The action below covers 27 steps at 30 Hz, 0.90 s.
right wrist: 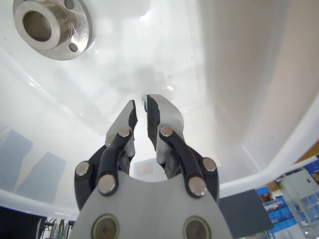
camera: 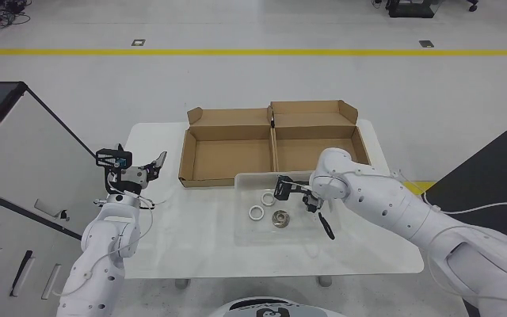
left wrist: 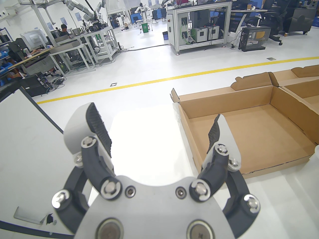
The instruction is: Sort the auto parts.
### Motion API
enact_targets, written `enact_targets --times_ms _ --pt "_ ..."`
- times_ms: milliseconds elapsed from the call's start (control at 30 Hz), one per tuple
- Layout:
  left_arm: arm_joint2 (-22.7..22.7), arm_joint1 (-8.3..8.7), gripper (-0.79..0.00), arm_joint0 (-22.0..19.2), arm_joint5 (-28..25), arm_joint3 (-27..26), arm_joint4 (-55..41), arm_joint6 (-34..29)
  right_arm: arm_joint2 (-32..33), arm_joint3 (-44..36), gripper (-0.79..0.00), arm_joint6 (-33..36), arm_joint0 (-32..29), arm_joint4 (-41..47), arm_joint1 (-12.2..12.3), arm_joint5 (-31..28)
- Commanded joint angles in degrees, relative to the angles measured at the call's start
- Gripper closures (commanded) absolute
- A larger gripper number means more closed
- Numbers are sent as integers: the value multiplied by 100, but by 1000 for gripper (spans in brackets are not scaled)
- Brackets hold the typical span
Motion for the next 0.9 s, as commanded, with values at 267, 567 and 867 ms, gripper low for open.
enact_targets --times_ms 267,567,867 --pt "0 0 -785 0 0 0 0 0 79 -28 -157 -14 -57 -114 -9 4" --pt "0 0 -785 0 0 0 0 0 150 -60 -160 -9 -114 -223 -11 -13" --pt "0 0 -785 0 0 0 0 0 200 -35 -182 -21 -167 -240 -33 -45"
